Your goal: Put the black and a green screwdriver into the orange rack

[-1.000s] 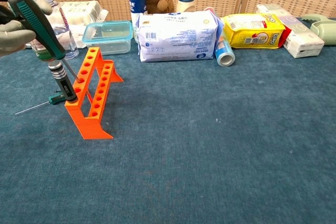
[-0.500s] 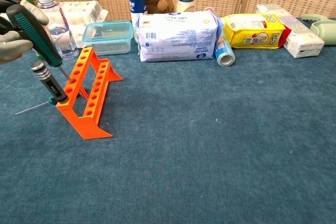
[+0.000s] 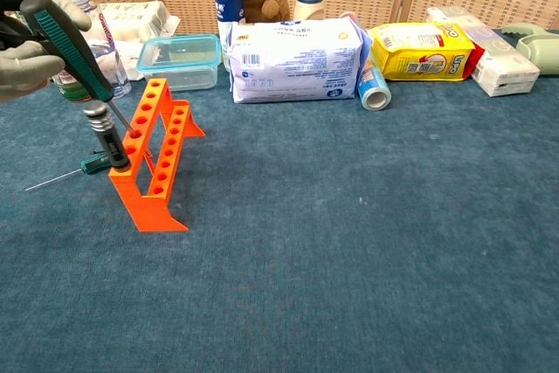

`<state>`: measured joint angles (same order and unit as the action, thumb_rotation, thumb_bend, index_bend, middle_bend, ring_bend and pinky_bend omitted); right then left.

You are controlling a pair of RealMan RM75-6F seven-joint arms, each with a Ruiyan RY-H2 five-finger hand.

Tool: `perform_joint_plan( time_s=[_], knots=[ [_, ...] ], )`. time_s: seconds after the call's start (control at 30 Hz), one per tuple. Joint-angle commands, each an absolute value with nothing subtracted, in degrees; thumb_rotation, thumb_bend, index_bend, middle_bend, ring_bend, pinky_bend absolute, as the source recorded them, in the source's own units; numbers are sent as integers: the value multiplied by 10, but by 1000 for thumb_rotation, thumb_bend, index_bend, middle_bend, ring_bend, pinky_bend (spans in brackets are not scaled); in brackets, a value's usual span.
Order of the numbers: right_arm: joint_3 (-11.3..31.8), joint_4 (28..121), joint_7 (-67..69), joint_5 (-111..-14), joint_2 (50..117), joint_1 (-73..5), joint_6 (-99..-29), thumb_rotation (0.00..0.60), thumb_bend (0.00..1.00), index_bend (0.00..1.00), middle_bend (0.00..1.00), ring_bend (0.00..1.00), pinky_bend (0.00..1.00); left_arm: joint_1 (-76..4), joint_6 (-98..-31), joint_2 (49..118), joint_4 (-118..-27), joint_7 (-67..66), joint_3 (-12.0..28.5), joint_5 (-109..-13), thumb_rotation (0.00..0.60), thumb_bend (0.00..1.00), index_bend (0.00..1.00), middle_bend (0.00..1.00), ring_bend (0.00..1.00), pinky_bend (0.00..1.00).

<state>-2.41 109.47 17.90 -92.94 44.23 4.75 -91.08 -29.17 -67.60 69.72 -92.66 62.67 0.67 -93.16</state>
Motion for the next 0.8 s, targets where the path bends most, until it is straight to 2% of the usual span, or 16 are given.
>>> perform_joint_plan(
  time_s=[0.03, 0.47, 0.8],
  knots=[
    [-24, 1094, 180, -929, 442, 48, -911, 600, 34, 0, 0, 9, 0, -292, -674, 703, -919, 636, 4, -928, 600, 634, 432, 807, 725, 849],
    [-25, 1095, 179, -930, 442, 47, -910, 600, 35, 0, 0, 10, 0, -287, -693, 735, -864, 699, -9, -936, 600, 634, 431, 807, 725, 849],
    [-24, 1093, 182, -929, 441, 47, -910, 600, 34, 0, 0, 10, 0, -291, -683, 749, -842, 713, -14, -929, 600, 634, 432, 807, 725, 848]
  ],
)
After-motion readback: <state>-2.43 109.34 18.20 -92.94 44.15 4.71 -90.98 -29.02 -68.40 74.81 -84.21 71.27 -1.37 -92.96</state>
